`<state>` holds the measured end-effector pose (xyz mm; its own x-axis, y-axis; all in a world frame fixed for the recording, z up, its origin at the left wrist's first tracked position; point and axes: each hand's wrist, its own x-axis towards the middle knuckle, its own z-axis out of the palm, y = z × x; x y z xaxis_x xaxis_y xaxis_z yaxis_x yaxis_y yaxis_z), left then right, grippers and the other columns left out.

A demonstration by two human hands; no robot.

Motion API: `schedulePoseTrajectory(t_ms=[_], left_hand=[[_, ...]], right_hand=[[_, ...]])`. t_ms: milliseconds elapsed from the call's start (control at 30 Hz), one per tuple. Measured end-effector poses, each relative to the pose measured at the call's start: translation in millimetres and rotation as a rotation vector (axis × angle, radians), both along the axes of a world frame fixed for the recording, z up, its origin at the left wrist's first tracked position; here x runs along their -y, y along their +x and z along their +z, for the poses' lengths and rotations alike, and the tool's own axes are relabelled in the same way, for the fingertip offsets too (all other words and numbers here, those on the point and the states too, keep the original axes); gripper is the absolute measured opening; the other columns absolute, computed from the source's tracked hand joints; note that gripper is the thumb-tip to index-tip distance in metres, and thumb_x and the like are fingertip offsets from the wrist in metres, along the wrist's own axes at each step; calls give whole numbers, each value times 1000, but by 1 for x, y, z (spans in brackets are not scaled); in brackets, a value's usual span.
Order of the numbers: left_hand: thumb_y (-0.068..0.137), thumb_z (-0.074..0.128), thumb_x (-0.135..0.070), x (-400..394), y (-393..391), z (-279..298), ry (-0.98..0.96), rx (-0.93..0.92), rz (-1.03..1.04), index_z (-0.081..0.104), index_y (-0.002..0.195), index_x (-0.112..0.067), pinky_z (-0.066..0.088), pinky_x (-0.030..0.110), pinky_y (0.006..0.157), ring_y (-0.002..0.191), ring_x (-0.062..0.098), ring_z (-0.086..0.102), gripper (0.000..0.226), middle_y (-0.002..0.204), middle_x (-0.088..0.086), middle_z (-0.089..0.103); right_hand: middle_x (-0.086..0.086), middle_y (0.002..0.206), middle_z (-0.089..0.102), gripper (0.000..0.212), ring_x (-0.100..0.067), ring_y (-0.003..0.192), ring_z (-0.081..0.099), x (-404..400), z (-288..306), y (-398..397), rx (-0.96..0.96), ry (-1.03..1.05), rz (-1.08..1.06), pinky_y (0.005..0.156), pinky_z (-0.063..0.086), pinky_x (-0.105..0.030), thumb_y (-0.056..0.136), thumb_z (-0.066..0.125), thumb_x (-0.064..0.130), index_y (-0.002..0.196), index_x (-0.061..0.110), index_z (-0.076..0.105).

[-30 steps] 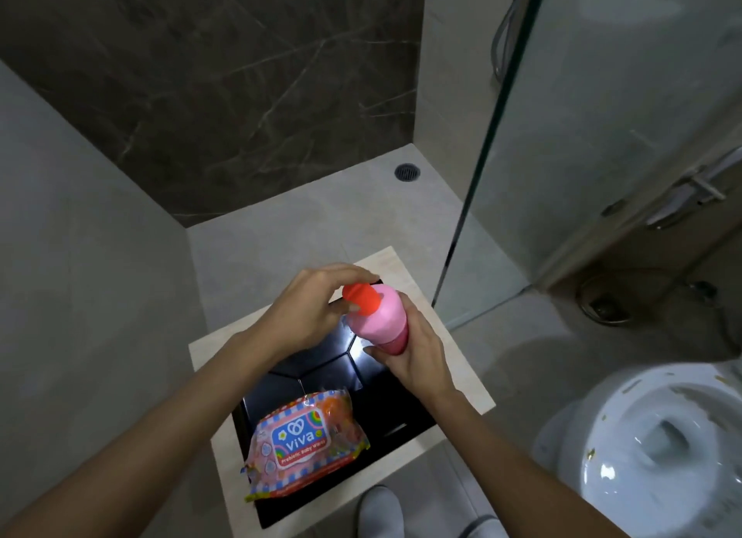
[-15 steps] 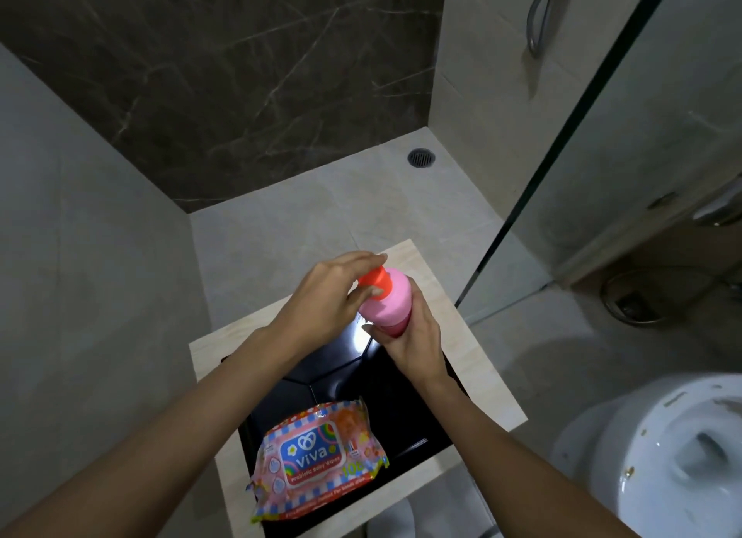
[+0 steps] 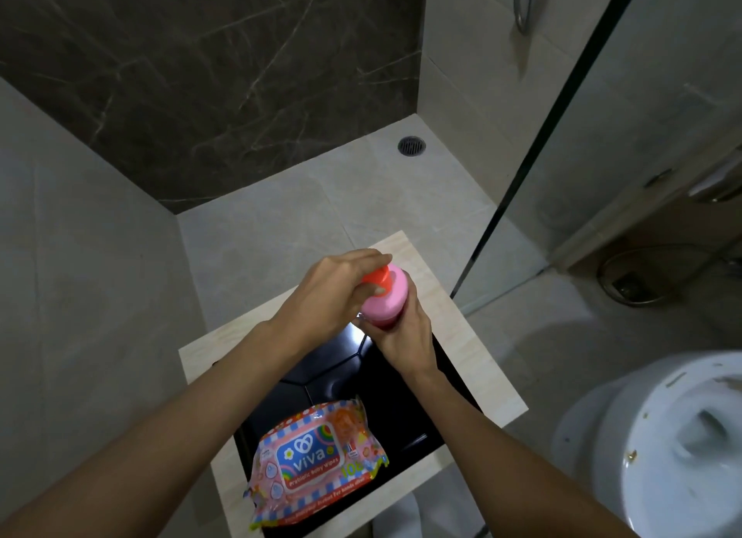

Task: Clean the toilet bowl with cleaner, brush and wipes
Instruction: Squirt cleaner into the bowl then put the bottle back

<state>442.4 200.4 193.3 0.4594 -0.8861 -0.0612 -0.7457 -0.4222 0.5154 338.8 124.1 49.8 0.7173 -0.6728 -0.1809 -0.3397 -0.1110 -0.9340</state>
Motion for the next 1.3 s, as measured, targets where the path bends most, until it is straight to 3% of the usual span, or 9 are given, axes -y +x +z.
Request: schedulePoseTrajectory(t_ms=[100, 233, 333, 467, 733, 900, 1000, 1133, 1300], left_hand=[[88, 65, -10, 1, -4, 0, 27, 7, -30, 59, 128, -12, 31, 13, 95, 119, 21, 55, 41, 131, 3, 59], [87, 66, -11, 1, -5, 1, 57, 20, -38, 60, 128, -13, 34, 16, 96, 118, 21, 56, 41, 131, 2, 59], [86, 68, -15, 4, -6, 3, 55, 21, -25, 61, 125, -13, 35, 16, 92, 112, 22, 58, 40, 127, 1, 62], [86, 69, -22, 10, -12, 6, 56, 43, 7, 61, 124, -11, 41, 33, 94, 108, 26, 59, 40, 121, 5, 64], [90, 64, -28, 13, -18, 9, 123, 75, 7, 55, 131, -12, 33, 36, 101, 118, 25, 55, 46, 131, 5, 59], [97, 53, -29, 19, -24, 27, 148, 84, 20, 44, 140, -8, 29, 25, 104, 129, 25, 45, 49, 143, 9, 46], [97, 47, -37, 26, -33, 38, 171, 116, 3, 42, 140, -5, 33, 34, 106, 128, 29, 45, 53, 142, 13, 46], [98, 45, -39, 44, -57, 39, 220, 166, -43, 37, 143, -8, 28, 35, 110, 135, 25, 37, 55, 149, 11, 37], [100, 34, -43, 75, -95, 24, 386, 234, -142, 31, 145, -12, 25, 35, 110, 138, 22, 30, 55, 152, 9, 31]], right_hand=[[12, 136, 52, 103, -5, 122, 52, -2, 1, -4, -19, 10, 21, 96, 48, -23, 64, 85, 48, 147, 33, 26], [12, 144, 44, 108, -9, 130, 45, 2, 0, -7, -64, -91, 50, 102, 46, -35, 63, 84, 50, 148, 34, 19], [6, 148, 41, 104, -15, 135, 41, 8, -3, -8, -67, -171, 56, 105, 43, -42, 65, 83, 50, 147, 30, 22], [2, 148, 41, 100, -18, 138, 38, 13, -3, -13, -91, -241, 64, 106, 40, -45, 67, 81, 47, 147, 21, 26], [-1, 149, 39, 101, -20, 139, 36, 14, -1, -17, -141, -293, 88, 108, 38, -46, 68, 78, 53, 148, 18, 27], [0, 160, 17, 100, -17, 147, 14, 27, 14, -36, -332, -458, 267, 117, 22, -45, 79, 60, 66, 154, 23, 10], [-1, 162, 6, 96, -17, 149, 5, 35, 31, -59, -421, -473, 319, 120, 10, -40, 84, 55, 62, 155, 22, 3], [-7, 160, 13, 88, -26, 147, 13, 48, 54, -98, -529, -498, 282, 117, 16, -44, 87, 54, 52, 154, 19, 7], [-6, 161, 4, 75, -23, 149, 2, 78, 80, -168, -775, -464, 158, 119, 5, -44, 97, 40, 47, 154, 17, 2]])
